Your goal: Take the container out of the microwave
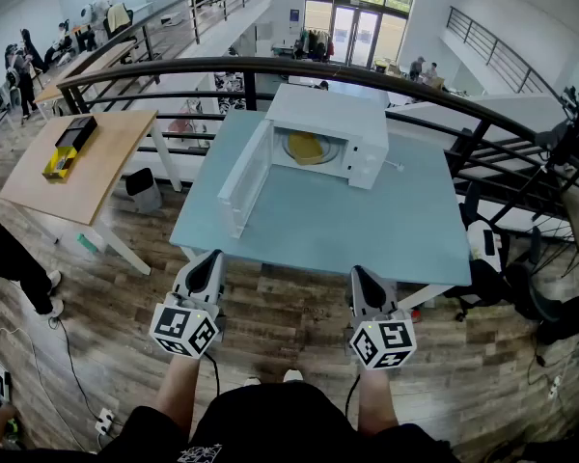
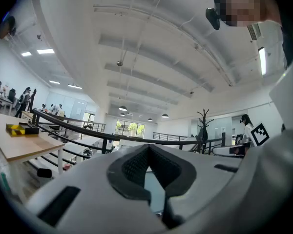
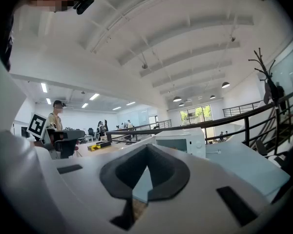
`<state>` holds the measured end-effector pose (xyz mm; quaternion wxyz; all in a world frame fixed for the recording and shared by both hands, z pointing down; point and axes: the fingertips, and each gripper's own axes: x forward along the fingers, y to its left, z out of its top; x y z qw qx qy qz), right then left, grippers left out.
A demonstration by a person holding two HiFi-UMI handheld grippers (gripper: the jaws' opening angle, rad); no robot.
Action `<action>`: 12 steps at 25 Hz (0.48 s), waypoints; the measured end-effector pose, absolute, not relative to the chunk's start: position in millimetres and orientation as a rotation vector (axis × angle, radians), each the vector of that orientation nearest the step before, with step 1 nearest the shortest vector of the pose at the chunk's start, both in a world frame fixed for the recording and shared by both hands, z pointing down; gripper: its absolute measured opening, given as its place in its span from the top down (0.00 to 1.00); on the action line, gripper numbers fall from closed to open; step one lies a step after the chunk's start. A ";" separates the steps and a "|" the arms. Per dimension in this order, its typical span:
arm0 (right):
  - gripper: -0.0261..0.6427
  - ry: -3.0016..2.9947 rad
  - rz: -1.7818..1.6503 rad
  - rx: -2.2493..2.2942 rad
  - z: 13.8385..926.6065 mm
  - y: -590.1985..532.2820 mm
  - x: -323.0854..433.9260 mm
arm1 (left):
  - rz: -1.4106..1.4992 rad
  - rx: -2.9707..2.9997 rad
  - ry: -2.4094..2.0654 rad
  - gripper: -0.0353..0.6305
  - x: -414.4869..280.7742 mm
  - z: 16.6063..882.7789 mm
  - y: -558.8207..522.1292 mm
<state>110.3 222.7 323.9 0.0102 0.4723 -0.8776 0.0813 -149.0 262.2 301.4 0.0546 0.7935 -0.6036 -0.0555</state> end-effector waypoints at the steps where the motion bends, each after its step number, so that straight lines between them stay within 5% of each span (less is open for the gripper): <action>1: 0.95 -2.742 0.251 1.468 323.2 222.4 110.7 | -0.164 2.419 -1.830 0.94 -146.1 300.3 261.8; 12: 0.95 -2.773 0.258 1.439 324.9 219.0 126.5 | -0.137 2.425 -1.839 0.94 -123.8 299.8 254.1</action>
